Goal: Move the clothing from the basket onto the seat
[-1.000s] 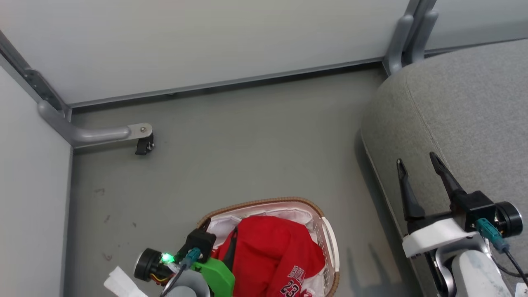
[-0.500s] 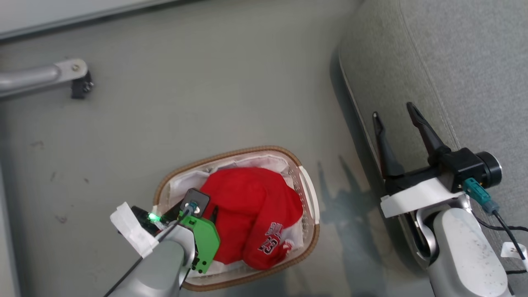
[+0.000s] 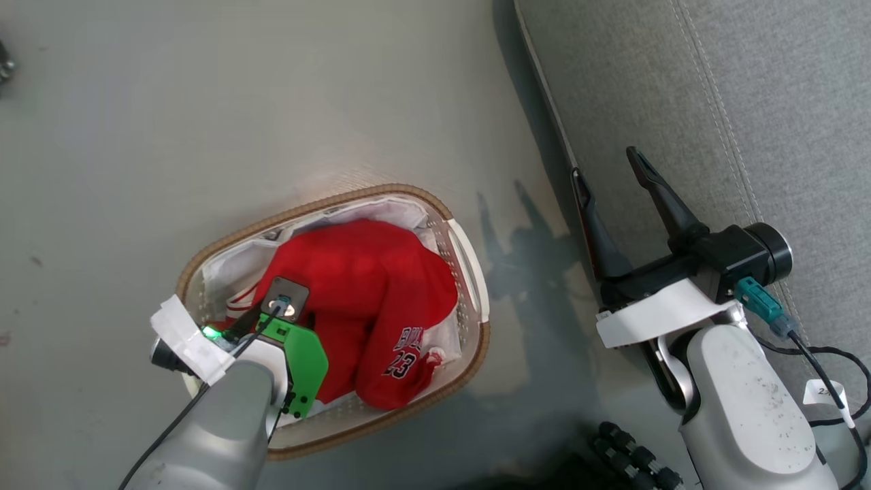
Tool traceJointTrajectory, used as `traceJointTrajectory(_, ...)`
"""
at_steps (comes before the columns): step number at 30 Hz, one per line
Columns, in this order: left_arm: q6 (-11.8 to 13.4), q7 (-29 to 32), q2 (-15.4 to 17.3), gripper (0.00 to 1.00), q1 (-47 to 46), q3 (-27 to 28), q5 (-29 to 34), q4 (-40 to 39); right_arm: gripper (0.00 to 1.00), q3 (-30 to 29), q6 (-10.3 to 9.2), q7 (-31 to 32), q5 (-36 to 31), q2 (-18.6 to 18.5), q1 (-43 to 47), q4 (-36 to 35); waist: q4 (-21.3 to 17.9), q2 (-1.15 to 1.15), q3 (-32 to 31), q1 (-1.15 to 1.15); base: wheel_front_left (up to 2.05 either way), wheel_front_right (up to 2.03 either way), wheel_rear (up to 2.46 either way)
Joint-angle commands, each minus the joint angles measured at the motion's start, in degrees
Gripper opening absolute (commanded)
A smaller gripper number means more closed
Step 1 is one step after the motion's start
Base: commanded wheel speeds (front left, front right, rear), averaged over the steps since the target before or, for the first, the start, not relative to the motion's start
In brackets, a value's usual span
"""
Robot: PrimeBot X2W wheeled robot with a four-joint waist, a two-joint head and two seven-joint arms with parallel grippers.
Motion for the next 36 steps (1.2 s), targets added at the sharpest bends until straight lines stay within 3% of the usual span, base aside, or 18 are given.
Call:
traceJointTrajectory(1,0.67,0.14,0.67,1.00,-1.28,0.46,-0.87,0.20,1.00,0.22,-0.04,-0.14,0.57,-0.13,-0.94,-0.15,-1.90,0.00,2.03,-0.01,0.00,0.00,0.00)
traceJointTrajectory(4,1.04,1.10,0.86,1.00,-1.30,0.88,-1.41,0.68,1.00,0.67,-0.04,-0.14,0.81,-0.14,-1.02,-0.13,-2.17,0.00,2.20,-0.01,0.00,0.00,0.00)
traceJointTrajectory(5,0.95,1.48,0.99,0.89,-1.30,0.92,-1.65,0.81,1.00,0.83,-0.04,-0.14,0.91,-0.13,-1.22,-0.17,-2.26,0.00,2.25,-0.01,0.00,0.00,0.00)
traceJointTrajectory(6,0.82,1.74,1.06,0.55,-1.25,0.90,-1.73,0.90,1.00,0.90,-0.04,-0.14,0.94,-0.13,-1.35,-0.20,-2.32,0.00,2.27,-0.01,0.00,0.00,0.00)
traceJointTrajectory(7,0.58,2.20,1.03,0.34,-1.04,0.87,-1.93,1.00,1.00,0.95,-0.04,-0.14,0.94,-0.14,-1.44,-0.26,-2.36,0.00,2.29,-0.01,0.00,0.00,0.00)
traceJointTrajectory(8,0.50,2.34,1.00,0.05,-0.91,0.86,-2.12,1.05,1.00,0.96,-0.04,-0.14,0.94,-0.14,-1.50,-0.29,-2.36,0.00,2.28,-0.01,0.00,0.00,0.00)
traceJointTrajectory(9,0.32,2.44,0.96,0.00,-0.80,0.78,-2.21,1.07,1.00,0.93,-0.04,-0.14,0.91,-0.14,-1.54,-0.29,-2.35,0.00,2.24,-0.01,0.00,0.00,0.00)
traceJointTrajectory(22,-1.24,-5.65,-0.57,0.00,1.97,-0.78,-3.76,-0.04,1.00,-1.66,-0.04,-0.14,-0.86,-0.16,0.84,1.64,0.91,0.00,-3.47,-0.01,0.00,0.00,0.00)
traceJointTrajectory(36,-3.92,-9.00,-0.96,0.00,6.50,-8.31,-5.47,-10.48,1.00,-6.69,-0.04,-0.14,-4.88,-0.20,8.64,4.54,7.94,0.00,-20.67,-0.01,0.00,0.00,0.00)
